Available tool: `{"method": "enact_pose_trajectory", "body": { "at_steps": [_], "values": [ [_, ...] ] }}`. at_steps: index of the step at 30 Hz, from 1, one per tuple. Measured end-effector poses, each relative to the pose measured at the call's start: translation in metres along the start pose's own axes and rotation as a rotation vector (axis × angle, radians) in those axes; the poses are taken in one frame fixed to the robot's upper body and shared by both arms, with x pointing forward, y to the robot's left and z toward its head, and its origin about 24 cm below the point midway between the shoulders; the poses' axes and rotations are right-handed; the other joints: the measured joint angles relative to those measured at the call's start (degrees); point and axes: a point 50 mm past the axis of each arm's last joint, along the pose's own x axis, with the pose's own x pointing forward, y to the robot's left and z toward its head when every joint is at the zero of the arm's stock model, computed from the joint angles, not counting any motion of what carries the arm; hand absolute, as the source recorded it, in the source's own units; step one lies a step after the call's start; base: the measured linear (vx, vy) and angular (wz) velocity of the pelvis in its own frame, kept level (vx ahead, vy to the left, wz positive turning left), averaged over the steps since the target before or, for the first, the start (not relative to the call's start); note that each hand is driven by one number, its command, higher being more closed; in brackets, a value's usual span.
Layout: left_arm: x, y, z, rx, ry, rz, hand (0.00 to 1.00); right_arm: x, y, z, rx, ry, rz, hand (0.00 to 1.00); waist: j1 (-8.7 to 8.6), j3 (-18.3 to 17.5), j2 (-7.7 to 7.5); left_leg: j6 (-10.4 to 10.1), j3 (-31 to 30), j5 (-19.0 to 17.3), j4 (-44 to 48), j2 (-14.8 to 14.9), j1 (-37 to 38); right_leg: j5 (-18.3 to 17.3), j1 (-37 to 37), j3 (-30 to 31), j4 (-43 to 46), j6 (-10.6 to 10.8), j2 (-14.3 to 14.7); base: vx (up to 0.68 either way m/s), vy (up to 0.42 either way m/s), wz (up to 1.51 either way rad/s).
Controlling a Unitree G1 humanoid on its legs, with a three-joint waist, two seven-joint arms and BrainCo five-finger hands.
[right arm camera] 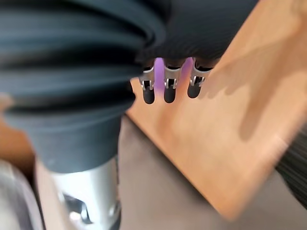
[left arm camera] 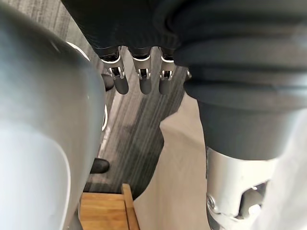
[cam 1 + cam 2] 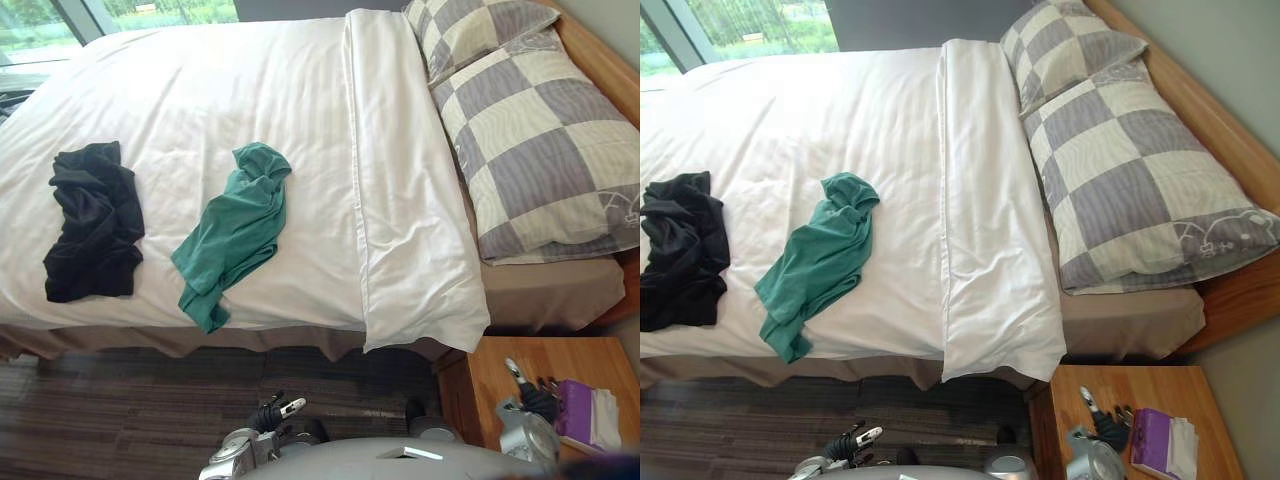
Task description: Tidy the bed and pick cloth on bed and put in laundry
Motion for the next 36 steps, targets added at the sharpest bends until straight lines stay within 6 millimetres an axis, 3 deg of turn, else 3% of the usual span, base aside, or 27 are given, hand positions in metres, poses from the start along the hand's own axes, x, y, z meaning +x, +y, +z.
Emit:
{"method": "enact_pose_trajectory", "body": {
  "at_steps": [3,5,6,8,11,18,22,24,26,27,29,32,36],
  "values": [
    [-0.001,0.002,-0.001,0.002,0.003,0.0,0.0,0.009,0.009,0.042,0.03,-0.158,0.048,1.0,0.06,-0.6,-0.39,0.1,-0.2,-0.2,0.0,-0.1,0.0,-0.1,0.0,0.0,0.0,0.0,-0.1,0.0,0.0,0.0],
    [-0.002,0.004,-0.001,0.004,0.009,0.005,0.0,0.01,0.039,0.088,0.067,-0.318,0.214,1.0,0.06,-0.6,-0.57,0.1,-0.3,-0.2,0.0,-0.3,0.0,-0.1,-0.1,0.0,0.1,0.1,-0.2,0.0,0.0,0.0],
    [-0.003,0.005,-0.002,0.004,0.009,0.006,0.0,0.009,0.049,0.099,0.069,-0.359,0.277,1.0,0.06,-0.6,-0.58,0.1,-0.3,-0.2,0.0,-0.3,0.0,-0.2,-0.1,0.0,0.1,0.1,-0.2,0.0,0.0,0.0],
    [-0.003,0.007,-0.002,0.006,0.011,0.01,0.0,-0.004,0.09,0.141,0.071,-0.497,0.542,1.0,0.19,-0.6,-0.64,0.1,-0.6,-0.2,0.0,-0.4,0.0,-0.3,-0.1,-0.1,0.4,0.2,-0.3,-0.01,-0.008,0.02],
    [-0.005,0.01,-0.004,0.009,0.016,0.019,0.0,-0.027,0.135,0.168,0.158,-0.547,0.832,1.0,0.58,-1.0,-0.96,0.2,-1.4,-0.2,0.0,-0.5,0.0,-0.5,0.1,-0.5,0.5,0.1,-0.2,-0.02,-0.022,0.09],
    [-0.01,0.017,-0.012,-0.006,0.036,0.038,0.0,-0.07,0.205,0.191,0.373,-0.448,1.196,1.0,2.21,-1.3,-1.14,0.5,-4.2,0.1,0.0,-0.8,-0.1,-1.0,1.8,-3.2,0.4,0.0,-0.5,0.01,-0.021,0.21],
    [-0.005,0.011,-0.002,-0.012,0.01,0.013,0.0,-0.104,0.238,0.204,0.5,-0.412,1.321,1.0,3.36,-0.5,-0.47,1.0,-5.9,1.5,0.4,-0.8,-3.6,-1.2,-1.8,-3.8,2.7,-0.4,-0.9,-0.04,-0.007,0.23],
    [-0.001,0.005,0.013,-0.02,-0.027,-0.014,0.0,-0.122,0.25,0.219,0.548,-0.437,1.375,1.0,3.31,2.3,0.14,1.6,-6.2,2.5,0.5,-1.3,-5.9,-1.7,-5.2,-3.7,5.5,-0.5,-1.5,-0.13,0.03,0.18],
    [0.007,-0.011,0.048,-0.03,-0.127,-0.074,0.0,-0.146,0.265,0.243,0.596,-0.5,1.432,1.0,3.22,10.0,0.92,2.4,-6.4,1.8,5.8,-1.9,-11.7,-3.1,-11.4,-3.1,11.9,0.0,-3.2,-0.22,0.018,0.19],
    [0.007,-0.012,0.052,-0.027,-0.138,-0.078,0.0,-0.148,0.266,0.245,0.6,-0.504,1.436,1.0,3.24,10.7,1.03,2.5,-6.4,1.5,6.4,-1.9,-12.4,-3.3,-12.1,-2.9,12.5,0.1,-3.4,-0.23,0.003,0.1],
    [0.01,-0.024,0.074,-0.04,-0.211,-0.107,0.0,-0.161,0.275,0.251,0.596,-0.515,1.474,1.0,3.3,15.8,3.2,3.0,-6.2,0.3,10.6,-2.3,-17.4,-3.7,-17.5,-1.5,16.4,0.1,-4.4,-0.2,0.015,-0.03],
    [0.014,-0.04,0.085,-0.047,-0.246,-0.144,0.0,-0.149,0.285,0.231,0.529,-0.434,1.406,1.0,3.34,17.5,6.45,3.6,-5.3,-0.4,13.6,-3.4,-23.3,-4.4,-24.9,0.8,20.9,1.1,-5.8,-0.1,0.032,-0.07],
    [0.015,-0.05,0.085,-0.09,-0.27,-0.169,0.0,-0.133,0.286,0.215,0.476,-0.406,1.334,1.0,3.44,18.6,8.05,3.9,-2.9,-0.6,13.7,-4.3,-24.7,-5.1,-29.3,3.7,24.1,1.3,-6.3,0.01,0.004,-0.21]
  ]
}}
